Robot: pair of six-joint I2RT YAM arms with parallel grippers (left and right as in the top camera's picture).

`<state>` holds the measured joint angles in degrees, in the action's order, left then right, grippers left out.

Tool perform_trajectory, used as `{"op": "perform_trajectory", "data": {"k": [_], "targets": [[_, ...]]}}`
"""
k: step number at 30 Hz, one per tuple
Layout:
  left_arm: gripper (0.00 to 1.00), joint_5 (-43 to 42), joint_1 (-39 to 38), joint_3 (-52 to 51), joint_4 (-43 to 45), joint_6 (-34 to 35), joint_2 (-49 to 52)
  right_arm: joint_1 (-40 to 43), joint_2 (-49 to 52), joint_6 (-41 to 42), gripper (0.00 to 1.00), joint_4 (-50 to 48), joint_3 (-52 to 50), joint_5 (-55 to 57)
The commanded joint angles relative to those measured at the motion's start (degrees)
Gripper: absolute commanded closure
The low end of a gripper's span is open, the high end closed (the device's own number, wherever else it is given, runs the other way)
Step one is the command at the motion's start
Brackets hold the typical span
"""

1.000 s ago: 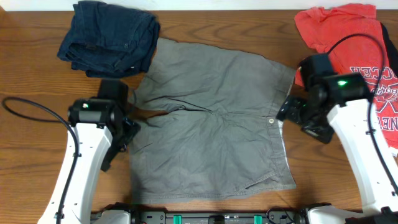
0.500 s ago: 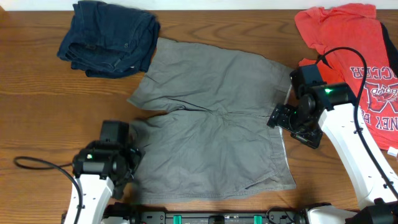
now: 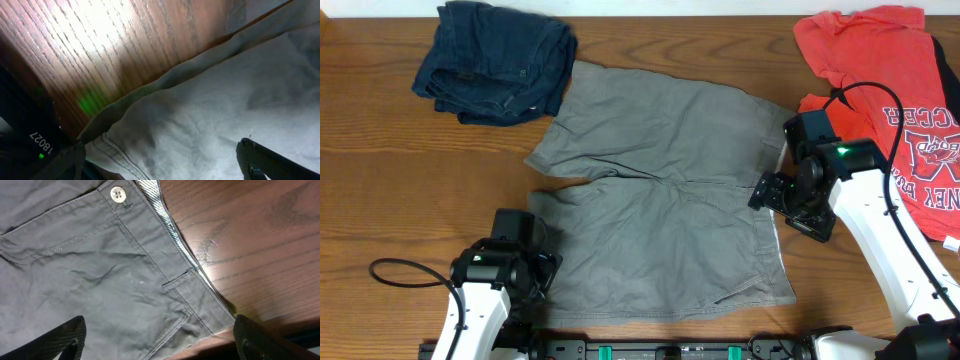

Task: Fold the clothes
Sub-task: 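Grasp the lower hems with both grippers and straighten the shorts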

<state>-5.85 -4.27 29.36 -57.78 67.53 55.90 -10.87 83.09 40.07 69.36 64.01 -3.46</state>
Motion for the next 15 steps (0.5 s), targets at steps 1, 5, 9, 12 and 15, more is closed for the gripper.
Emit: {"op": "perform_trajectory", "data": {"k": [1, 5, 9, 12, 15], "targets": [[0.02, -0.66, -0.09, -2.16, -0.26, 0.7, 0.42, -0.57, -0.35, -0.5, 0.08, -0.22, -0.59, -0.24], [0.02, -1.29, -0.09, -4.76, 0.5, 0.7, 1.77, -0.57, -0.35, -0.48, 0.08, -1.09, -0.61, -0.24], [0.02, -1.29, -0.07, -5.25, 0.48, 0.48, 4.02, -0.57, -0.35, -0.5, 0.08, -2.21, -0.61, -0.24], [0.02, -1.25, -0.09, -5.25, 1.4, 0.44, 5.57, -0.57, -0.35, -0.5, 0.08, -2.38, -0.61, -0.24], [0.0, -1.29, -0.09, -5.51, 3.74, 0.04, 7.54, -0.57, -0.35, -0.48, 0.08, -2.4, -0.61, -0.24]]}}
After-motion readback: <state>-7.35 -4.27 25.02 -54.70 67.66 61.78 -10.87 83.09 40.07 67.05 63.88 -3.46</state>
